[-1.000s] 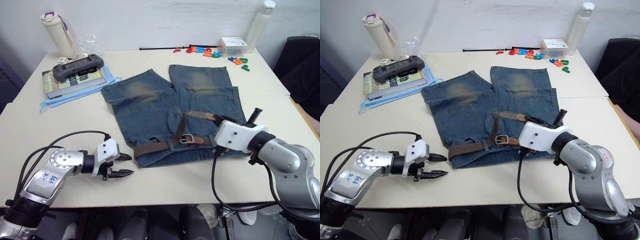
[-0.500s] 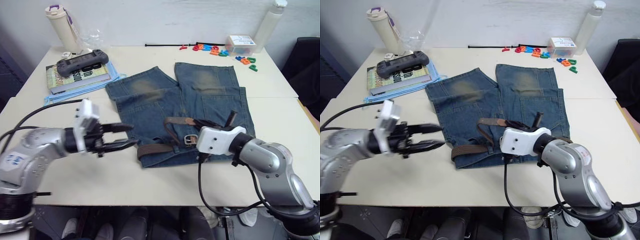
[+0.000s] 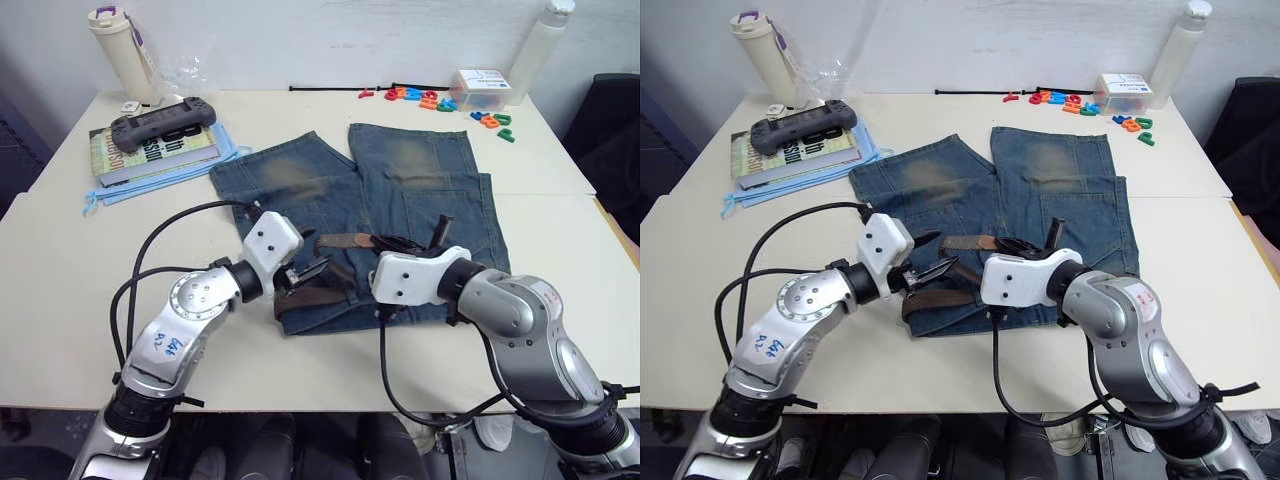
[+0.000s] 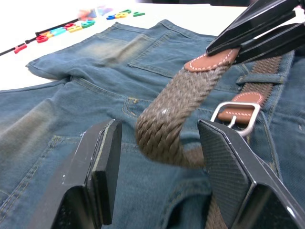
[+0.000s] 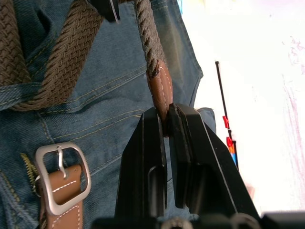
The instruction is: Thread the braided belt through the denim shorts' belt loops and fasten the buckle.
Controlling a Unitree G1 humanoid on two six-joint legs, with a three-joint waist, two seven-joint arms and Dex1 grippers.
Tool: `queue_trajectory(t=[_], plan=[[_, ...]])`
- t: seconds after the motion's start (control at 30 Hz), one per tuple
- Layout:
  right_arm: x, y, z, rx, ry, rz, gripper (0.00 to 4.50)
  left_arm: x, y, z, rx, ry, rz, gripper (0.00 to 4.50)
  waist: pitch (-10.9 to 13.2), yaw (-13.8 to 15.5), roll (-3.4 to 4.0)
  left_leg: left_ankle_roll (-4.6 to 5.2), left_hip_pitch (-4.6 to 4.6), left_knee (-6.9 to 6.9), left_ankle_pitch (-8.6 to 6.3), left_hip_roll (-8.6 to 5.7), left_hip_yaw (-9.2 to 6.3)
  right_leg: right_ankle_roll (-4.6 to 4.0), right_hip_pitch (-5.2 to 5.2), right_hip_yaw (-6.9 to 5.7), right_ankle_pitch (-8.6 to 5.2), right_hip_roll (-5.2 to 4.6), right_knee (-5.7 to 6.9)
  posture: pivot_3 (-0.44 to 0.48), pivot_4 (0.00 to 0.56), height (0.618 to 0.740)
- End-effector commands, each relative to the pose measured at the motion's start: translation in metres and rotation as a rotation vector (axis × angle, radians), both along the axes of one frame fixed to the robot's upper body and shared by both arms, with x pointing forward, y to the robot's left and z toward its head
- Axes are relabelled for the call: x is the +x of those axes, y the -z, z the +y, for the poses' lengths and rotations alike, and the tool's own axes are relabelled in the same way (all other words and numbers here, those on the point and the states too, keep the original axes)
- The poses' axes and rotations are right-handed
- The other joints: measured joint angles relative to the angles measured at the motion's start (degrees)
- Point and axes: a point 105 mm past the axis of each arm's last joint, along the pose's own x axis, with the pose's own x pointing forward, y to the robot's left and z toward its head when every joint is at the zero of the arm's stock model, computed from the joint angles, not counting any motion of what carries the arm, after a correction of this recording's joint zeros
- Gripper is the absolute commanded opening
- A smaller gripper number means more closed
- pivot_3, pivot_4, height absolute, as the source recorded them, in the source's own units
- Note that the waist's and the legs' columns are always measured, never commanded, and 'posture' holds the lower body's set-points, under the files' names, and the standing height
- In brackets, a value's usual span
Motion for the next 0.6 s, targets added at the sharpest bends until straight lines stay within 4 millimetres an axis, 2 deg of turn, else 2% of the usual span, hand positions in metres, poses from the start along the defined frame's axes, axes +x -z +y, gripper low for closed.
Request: queue_trajectory(t=[0.03, 0.17, 0.47, 0.53, 0.57, 0.6], plan=[[-0.004, -0.012, 0.004, 0.004, -0.012, -0.054, 0.00, -0.003, -0.008, -0.008, -0.015, 0.009, -0.056, 2.85, 0.00, 0.00, 0.00, 0.00, 0.00, 0.00, 0.00, 0.00, 0.00, 0.00, 0.01, 0.00, 0.00, 0.00, 0.00, 0.000, 0.150, 0.654], [-0.005, -0.014, 0.005, 0.005, -0.017, -0.067, 0.00, 0.011, -0.002, -0.005, -0.009, -0.063, -0.051, 2.85, 0.00, 0.00, 0.00, 0.00, 0.01, 0.01, 0.00, -0.01, 0.00, 0.00, 0.02, 0.00, 0.00, 0.00, 0.00, 0.000, 0.150, 0.654], [-0.007, -0.016, 0.006, 0.014, -0.015, -0.074, 0.00, 0.012, 0.005, -0.012, -0.017, -0.049, -0.025, 2.85, 0.00, -0.02, 0.00, 0.00, 0.01, 0.01, 0.00, -0.02, 0.00, 0.01, 0.01, -0.01, 0.00, 0.00, 0.02, 0.000, 0.150, 0.654], [-0.007, -0.015, 0.006, 0.016, -0.011, -0.072, 0.00, 0.010, 0.003, -0.012, -0.018, -0.038, -0.036, 2.31, 0.00, -0.04, 0.00, 0.00, 0.02, 0.01, 0.00, -0.01, 0.01, 0.01, 0.00, -0.01, 0.00, 0.01, 0.02, 0.000, 0.150, 0.654], [-0.007, -0.015, 0.006, 0.015, -0.009, -0.072, 0.00, 0.009, 0.003, -0.013, -0.018, -0.029, -0.042, 2.24, 0.00, -0.04, 0.00, 0.00, 0.02, 0.01, 0.00, -0.01, 0.01, 0.01, 0.00, -0.01, 0.00, 0.01, 0.02, 0.000, 0.150, 0.654], [-0.007, -0.015, 0.006, 0.015, -0.007, -0.071, 0.00, 0.006, 0.002, -0.014, -0.018, -0.015, -0.047, 1.74, 0.00, -0.06, 0.00, 0.00, 0.02, 0.01, 0.00, -0.01, 0.01, 0.01, 0.00, -0.01, 0.00, 0.01, 0.02, 0.000, 0.150, 0.654]])
